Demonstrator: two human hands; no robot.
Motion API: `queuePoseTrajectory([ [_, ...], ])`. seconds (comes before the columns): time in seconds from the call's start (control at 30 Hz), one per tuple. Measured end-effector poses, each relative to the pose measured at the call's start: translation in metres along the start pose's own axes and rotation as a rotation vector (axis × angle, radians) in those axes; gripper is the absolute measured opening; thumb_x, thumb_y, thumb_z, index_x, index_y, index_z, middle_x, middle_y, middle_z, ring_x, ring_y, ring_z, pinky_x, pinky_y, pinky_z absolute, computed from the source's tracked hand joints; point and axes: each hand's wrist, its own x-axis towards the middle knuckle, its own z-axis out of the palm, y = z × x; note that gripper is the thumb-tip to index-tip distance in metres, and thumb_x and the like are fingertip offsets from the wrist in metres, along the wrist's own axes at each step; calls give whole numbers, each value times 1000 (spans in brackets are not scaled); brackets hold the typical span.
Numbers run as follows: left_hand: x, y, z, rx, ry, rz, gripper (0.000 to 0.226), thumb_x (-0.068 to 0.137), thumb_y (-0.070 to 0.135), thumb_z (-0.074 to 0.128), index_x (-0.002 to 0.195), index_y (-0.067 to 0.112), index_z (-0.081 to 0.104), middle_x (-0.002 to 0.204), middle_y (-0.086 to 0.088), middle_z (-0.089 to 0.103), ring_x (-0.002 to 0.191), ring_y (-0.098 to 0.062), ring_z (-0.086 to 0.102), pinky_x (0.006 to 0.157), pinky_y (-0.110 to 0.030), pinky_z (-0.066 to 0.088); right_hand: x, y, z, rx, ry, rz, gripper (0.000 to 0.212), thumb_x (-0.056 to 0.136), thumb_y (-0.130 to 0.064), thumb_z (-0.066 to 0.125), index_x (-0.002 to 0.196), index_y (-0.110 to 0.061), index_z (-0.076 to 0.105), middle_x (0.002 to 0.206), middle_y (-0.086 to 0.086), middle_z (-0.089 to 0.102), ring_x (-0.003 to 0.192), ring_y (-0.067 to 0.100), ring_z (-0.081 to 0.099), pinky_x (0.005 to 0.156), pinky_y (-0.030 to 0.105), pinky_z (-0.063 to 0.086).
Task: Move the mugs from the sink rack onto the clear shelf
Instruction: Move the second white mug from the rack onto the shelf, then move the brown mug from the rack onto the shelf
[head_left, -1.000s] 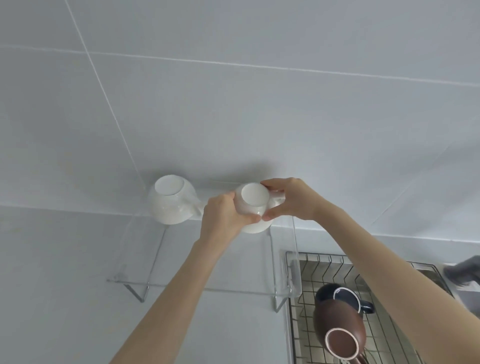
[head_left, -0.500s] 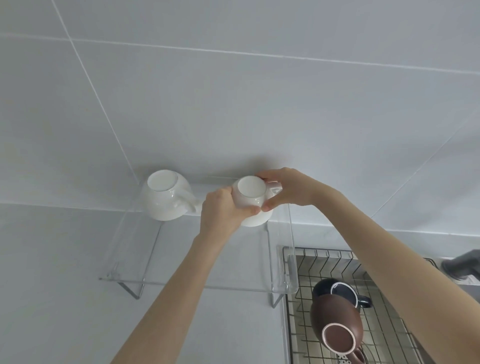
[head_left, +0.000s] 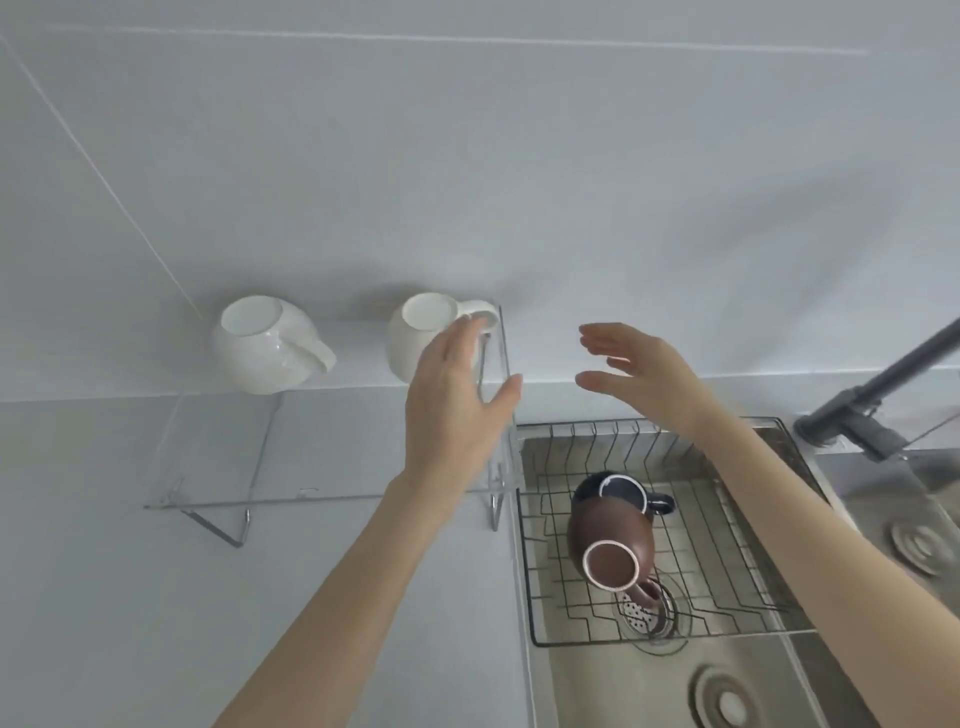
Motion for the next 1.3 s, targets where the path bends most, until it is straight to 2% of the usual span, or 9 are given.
queuePoseTrajectory([
  [0.1,-52,21,35,-142,-269,116,38,74,18,64,111,13,60,117,-4,65,108,-14,58,95,-19,40,-46,50,-3,-38,-11,136,48,80,-13,67,125,-17,52,122,3,60,112,11,54,103,28,40],
  [0.2,-89,16,71,-183,-574,26,40,75,16,65,114,16,59,120,-1,62,110,-12,56,97,-19,41,-81,96,0,-83,-28,273,46,80,-16,66,124,-15,53,127,5,61,113,15,56,99,27,41],
  [0.37,-105,-28,116,86,-876,-131,63,74,1,62,132,15,41,140,-6,43,128,-22,42,105,-25,31,-115,154,18,-101,-137,542,67,73,-28,72,132,-13,43,132,9,55,118,21,53,99,32,41],
  [0.47,-106,-45,128,231,-967,-94,76,76,-8,57,140,17,25,151,-9,26,136,-25,32,108,-29,30,-120,174,27,-152,-264,654,79,67,-34,76,131,-5,42,129,16,56,117,27,54,97,34,45],
  [0.53,-107,-49,135,293,-970,-14,81,78,-5,57,143,21,16,154,-11,19,139,-26,27,110,-33,31,-120,181,31,-188,-306,661,74,63,-33,78,121,2,50,121,21,60,111,32,58,95,41,48],
  [0.67,-109,-50,146,283,-951,112,84,79,13,65,144,23,12,155,-8,15,140,-24,25,110,-33,30,-117,186,40,-158,-333,631,74,59,-30,80,123,-8,52,111,12,66,102,25,60,84,32,50],
  [0.83,-110,-55,152,255,-950,129,88,76,18,69,144,23,12,156,-7,15,140,-23,27,111,-34,30,-107,191,43,-160,-312,579,48,57,-25,82,98,-9,63,94,12,73,89,24,65,75,34,52],
  [1.07,-106,-53,152,277,-930,177,91,73,21,72,143,20,16,154,-10,22,139,-24,29,110,-36,32,-111,188,37,-100,-256,560,48,55,-23,84,98,-10,67,94,6,74,89,21,67,81,31,52],
  [1.3,-80,-10,113,228,-614,334,94,52,32,84,134,10,41,130,-23,55,117,-36,56,90,-49,50,-114,126,-22,-47,-166,389,53,58,-16,82,107,-29,68,93,-5,76,87,11,70,87,26,52],
])
